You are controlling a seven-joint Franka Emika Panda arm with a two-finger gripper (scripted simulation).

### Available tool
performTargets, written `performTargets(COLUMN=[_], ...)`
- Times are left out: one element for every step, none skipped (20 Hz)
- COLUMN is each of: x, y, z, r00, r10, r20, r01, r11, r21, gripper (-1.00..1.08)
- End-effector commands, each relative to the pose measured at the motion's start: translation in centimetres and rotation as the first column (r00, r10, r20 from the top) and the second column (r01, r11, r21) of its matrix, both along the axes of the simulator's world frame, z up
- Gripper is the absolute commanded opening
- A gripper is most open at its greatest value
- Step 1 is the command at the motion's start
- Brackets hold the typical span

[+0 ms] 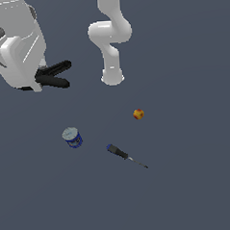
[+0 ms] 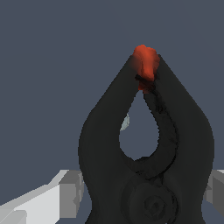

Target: Pick up a designated object from a clutter of objects.

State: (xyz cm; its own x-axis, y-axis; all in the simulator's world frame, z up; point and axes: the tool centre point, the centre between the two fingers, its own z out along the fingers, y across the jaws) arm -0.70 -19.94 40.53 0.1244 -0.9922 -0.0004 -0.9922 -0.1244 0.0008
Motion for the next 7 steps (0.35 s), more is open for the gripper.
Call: performTargets(x=[0.08,0.10,0.12,0.14,0.15,0.15,0.16], y=[-0.53,-0.68,-0.80,-0.89,-0.95,-0.99,-1.00], z=[0.80,0.98,1.13,1.24,1.32,1.37,1.38], r00=[1.000,1.000,1.000,1.000,1.000,1.000,1.000], r10=[0.001,0.001,0.001,0.001,0.001,0.001,0.001], r20=[0.001,0.001,0.001,0.001,0.001,0.001,0.001], r01=[-0.001,-0.001,-0.001,-0.001,-0.001,-0.001,-0.001], r11=[1.000,1.000,1.000,1.000,1.000,1.000,1.000], r21=[0.000,0.000,0.000,0.000,0.000,0.000,0.000], gripper=[-1.00,-1.00,-1.00,-1.00,-1.00,-1.00,-1.00])
